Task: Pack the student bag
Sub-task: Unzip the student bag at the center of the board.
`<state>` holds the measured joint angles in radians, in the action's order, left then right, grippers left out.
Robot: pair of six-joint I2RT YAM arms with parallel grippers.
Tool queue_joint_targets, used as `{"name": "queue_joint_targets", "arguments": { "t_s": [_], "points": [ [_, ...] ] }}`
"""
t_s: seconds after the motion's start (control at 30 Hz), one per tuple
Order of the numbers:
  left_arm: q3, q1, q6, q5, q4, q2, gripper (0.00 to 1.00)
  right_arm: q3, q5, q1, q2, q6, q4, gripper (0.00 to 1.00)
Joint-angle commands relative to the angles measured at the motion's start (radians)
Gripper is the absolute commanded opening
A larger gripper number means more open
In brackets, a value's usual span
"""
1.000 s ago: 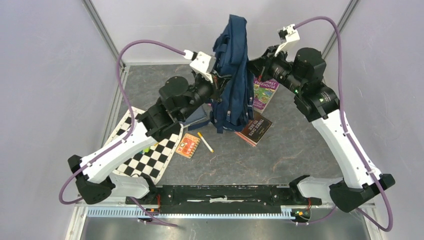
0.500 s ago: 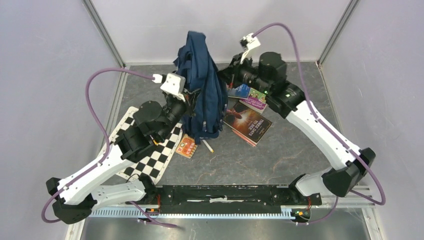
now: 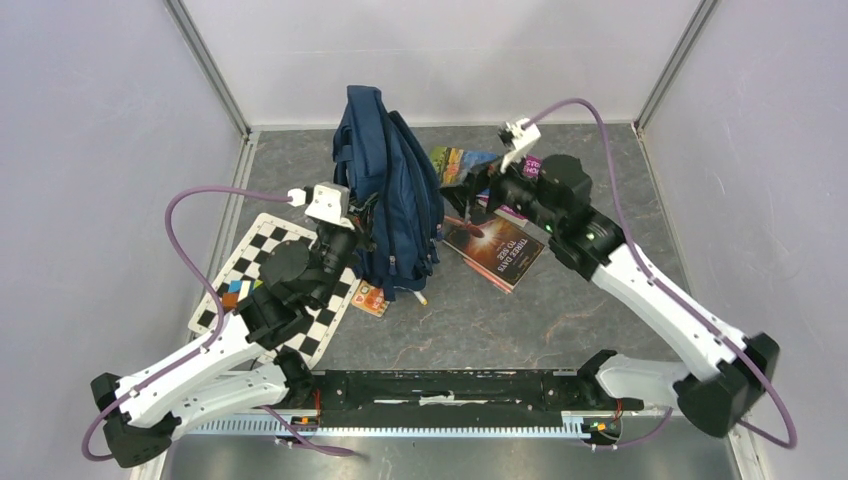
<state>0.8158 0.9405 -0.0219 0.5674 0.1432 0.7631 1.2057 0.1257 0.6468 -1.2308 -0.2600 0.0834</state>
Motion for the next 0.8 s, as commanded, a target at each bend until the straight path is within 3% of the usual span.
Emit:
{"name": "queue_joint_targets", "arguments": {
  "t_s": [0.0,0.23,0.37,0.6,0.77],
  "points": [
    [-0.015,-0.019,-0.09,0.07,0.146,0.0,0.02,-0.162,0.111,0.032,0.131,-0.024,-0.071,0.95],
    [-0.011,-0.019,-0.096,0.103,0.127,0.057,0.02,-0.299,0.141,0.301,0.199,-0.063,-0.246,0.94],
    [-0.015,-0.019,-0.078,0.092,0.118,0.054,0.02,-0.307,0.053,0.421,0.16,-0.123,-0.268,0.86],
    [-0.032,-0.019,-0.08,0.101,0.142,0.009,0.02,-0.436,-0.062,0.5,0.133,-0.332,-0.494,0.74],
    [-0.032,-0.019,-0.089,0.101,0.142,0.012,0.02,-0.443,-0.119,0.511,0.088,-0.359,-0.496,0.73]
  ]
}}
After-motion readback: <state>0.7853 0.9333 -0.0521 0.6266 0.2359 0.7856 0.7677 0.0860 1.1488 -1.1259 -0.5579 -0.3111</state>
